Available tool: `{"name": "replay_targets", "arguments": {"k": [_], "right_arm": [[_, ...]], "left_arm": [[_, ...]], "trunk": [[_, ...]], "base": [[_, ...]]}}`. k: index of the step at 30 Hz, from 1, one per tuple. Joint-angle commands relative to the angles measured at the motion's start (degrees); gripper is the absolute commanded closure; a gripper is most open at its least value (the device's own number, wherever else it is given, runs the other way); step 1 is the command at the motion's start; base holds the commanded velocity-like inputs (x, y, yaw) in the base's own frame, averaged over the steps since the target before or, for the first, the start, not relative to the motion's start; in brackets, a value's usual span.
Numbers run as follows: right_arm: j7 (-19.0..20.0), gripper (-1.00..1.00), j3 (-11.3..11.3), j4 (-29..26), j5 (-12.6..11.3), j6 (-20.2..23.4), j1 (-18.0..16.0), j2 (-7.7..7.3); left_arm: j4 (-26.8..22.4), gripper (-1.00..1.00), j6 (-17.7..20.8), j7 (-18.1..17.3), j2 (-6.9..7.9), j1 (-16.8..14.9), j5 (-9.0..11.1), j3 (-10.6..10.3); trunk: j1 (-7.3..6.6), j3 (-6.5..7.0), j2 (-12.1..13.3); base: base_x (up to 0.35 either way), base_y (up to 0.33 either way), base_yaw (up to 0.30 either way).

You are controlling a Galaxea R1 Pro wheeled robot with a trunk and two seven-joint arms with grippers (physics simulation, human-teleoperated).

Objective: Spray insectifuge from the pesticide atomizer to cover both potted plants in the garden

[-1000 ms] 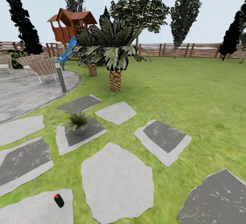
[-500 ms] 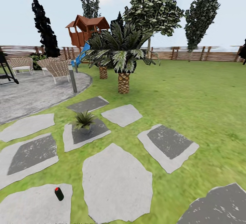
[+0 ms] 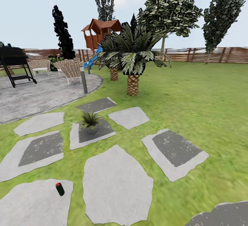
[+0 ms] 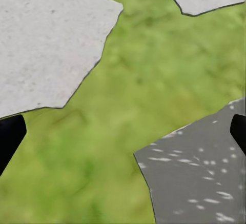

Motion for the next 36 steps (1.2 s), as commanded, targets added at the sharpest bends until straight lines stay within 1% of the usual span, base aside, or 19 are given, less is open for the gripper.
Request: {"name": "replay_targets", "arguments": {"k": [1,11,21,36], "right_arm": [[0.01,-1.00,-0.16,0.04,0.17,-0.19,-0.02,0.02],[0.01,-1.00,-0.16,0.04,0.17,-0.14,-0.02,0.02],[0.01,-1.00,-0.16,0.04,0.17,-0.15,-0.02,0.02],[0.01,-1.00,-0.16,0.04,0.17,-0.16,-0.02,0.02]], "left_arm": [[0.06,-1.00,-0.19,0.00,0.00,-0.05,0.33,-0.02],[0.06,-1.00,-0.19,0.00,0.00,-0.07,0.34,-0.02],[0.06,-1.00,-0.19,0.00,0.00,-0.06,0.34,-0.02],[0.06,-1.00,-0.19,0.00,0.00,-0.03,0.34,-0.02]], "trunk": [[-0.01,0.01,-0.02],[-0.01,0.63,-0.02],[-0.01,1.25,-0.02],[-0.01,2.18,-0.02]], "base": [[0.000,-0.269,0.215],[0.013,-0.245,0.215],[0.147,-0.231,0.215],[0.016,-0.016,0.215]]}}
